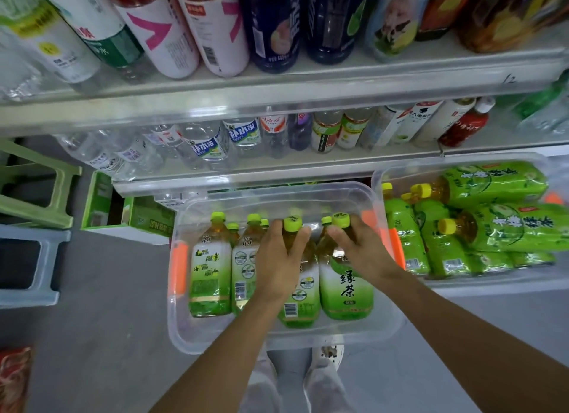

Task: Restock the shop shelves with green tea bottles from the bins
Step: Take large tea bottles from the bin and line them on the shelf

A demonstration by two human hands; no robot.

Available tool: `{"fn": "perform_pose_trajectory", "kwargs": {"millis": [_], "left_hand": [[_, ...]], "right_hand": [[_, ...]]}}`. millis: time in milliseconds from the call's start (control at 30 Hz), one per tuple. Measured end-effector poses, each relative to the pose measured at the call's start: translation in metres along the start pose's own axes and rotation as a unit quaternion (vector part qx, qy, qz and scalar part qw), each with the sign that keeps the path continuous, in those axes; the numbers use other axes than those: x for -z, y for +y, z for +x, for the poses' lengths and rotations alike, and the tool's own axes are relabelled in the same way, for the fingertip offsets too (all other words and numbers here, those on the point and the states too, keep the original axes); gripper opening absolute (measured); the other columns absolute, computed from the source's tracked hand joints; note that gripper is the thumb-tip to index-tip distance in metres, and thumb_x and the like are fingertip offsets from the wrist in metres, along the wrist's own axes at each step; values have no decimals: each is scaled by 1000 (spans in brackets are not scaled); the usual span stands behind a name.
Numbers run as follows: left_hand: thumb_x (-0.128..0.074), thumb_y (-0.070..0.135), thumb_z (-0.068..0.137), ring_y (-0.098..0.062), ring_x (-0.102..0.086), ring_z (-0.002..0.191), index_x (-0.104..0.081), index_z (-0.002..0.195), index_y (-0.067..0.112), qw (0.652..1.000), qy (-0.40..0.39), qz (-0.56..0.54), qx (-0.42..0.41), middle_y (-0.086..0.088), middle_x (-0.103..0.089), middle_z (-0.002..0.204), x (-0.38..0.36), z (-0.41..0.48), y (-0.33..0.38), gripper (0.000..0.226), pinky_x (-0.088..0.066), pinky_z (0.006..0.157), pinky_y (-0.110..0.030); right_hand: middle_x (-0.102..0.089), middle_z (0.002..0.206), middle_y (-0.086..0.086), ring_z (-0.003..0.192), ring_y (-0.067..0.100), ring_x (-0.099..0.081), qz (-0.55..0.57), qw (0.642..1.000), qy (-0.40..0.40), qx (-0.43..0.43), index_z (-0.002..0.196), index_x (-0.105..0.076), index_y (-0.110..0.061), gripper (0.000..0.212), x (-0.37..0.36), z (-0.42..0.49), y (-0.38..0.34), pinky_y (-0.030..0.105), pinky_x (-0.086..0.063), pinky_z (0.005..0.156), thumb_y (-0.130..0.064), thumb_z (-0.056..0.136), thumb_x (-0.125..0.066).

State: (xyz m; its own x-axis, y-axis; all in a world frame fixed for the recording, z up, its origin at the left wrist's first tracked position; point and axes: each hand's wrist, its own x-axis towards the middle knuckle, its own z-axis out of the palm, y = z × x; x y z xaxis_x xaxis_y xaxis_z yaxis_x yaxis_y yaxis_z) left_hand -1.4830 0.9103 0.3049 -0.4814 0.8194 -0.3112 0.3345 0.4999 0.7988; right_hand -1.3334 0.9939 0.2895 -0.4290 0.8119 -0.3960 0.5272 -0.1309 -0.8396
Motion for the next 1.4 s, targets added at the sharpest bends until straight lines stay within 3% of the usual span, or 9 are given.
{"fn": "perform_pose_trajectory", "kwargs": {"millis": [167, 333, 500, 633, 767, 933, 1100, 1267, 1400], "left_hand": [[-57, 56, 91, -20, -59, 67, -54, 87, 15, 994, 40, -99, 11, 1, -62, 70, 4, -4, -2, 41, -50, 71, -40], [-58, 53, 90, -30, -66, 78, -61, 89, 7, 977, 76, -199, 24, -11, -70, 82, 23, -16, -2, 46, -55, 79, -52], [-54, 60, 86, -18, -70, 89, -65, 94, 18, 971, 71, -228, 24, -1, -74, 90, 62, -16, 28, 44, -56, 88, -56], [-52, 55, 91, -24, -71, 92, -67, 101, 10, 971, 48, -233, -19, -10, -74, 95, 105, -12, 68, 48, -56, 80, -34], [-51, 45, 100, -6, -69, 70, -68, 98, 10, 970, 32, -236, -55, 2, -75, 81, 154, -14, 111, 39, -48, 56, -10], [-51, 40, 102, -2, -67, 60, -70, 91, 10, 955, 68, -257, -135, 8, -75, 73, 222, -24, 160, 37, -50, 57, -17], [-53, 24, 102, -9, -72, 72, -75, 81, 14, 935, 57, -264, -229, 1, -77, 78, 300, -31, 227, 32, -55, 69, -18], [-58, 46, 89, -28, -71, 90, -74, 91, 3, 912, 44, -253, -319, -22, -75, 100, 378, -48, 305, 46, -58, 82, -34], [-58, 50, 79, -23, -73, 83, -79, 76, 11, 885, 32, -258, -386, -15, -78, 91, 422, -61, 359, 44, -59, 71, -24]], "right_hand": [[-66, 73, 2, 74, 23, -65, -58, 995, 59, 47, 106, -56, -16, 28, -5, -15, -5, 49, -54, 76, -43, 99, -51], [-61, 59, -11, 56, 2, -57, -70, 987, 128, 71, 85, -49, -29, 19, 4, -33, -11, 33, -46, 60, -40, 99, -51], [-63, 65, -12, 59, 1, -56, 24, 984, 153, 87, 92, -56, -24, 15, 23, -52, -45, 22, -46, 59, -35, 100, -51], [-61, 82, -4, 80, 16, -58, 35, 981, 150, 115, 93, -58, -20, 29, 38, -64, -95, 45, -50, 82, -47, 99, -49], [-56, 73, -12, 75, 13, -56, 44, 974, 162, 151, 78, -53, -35, 29, 51, -74, -157, 50, -52, 81, -56, 97, -48], [-52, 70, -9, 70, 18, -52, 68, 953, 187, 227, 81, -52, -26, 43, 62, -92, -240, 47, -46, 70, -68, 91, -45], [-48, 64, -9, 59, 5, -45, 57, 926, 239, 287, 82, -56, -15, 38, 73, -114, -328, 27, -40, 60, -48, 99, -47], [-53, 62, -7, 51, 1, -46, 80, 902, 244, 347, 85, -59, -6, 44, 89, -140, -421, 26, -41, 54, -45, 100, -46], [-52, 66, 0, 49, 5, -46, 97, 875, 260, 396, 86, -60, -5, 48, 112, -155, -483, 23, -41, 48, -48, 100, -45]]}}
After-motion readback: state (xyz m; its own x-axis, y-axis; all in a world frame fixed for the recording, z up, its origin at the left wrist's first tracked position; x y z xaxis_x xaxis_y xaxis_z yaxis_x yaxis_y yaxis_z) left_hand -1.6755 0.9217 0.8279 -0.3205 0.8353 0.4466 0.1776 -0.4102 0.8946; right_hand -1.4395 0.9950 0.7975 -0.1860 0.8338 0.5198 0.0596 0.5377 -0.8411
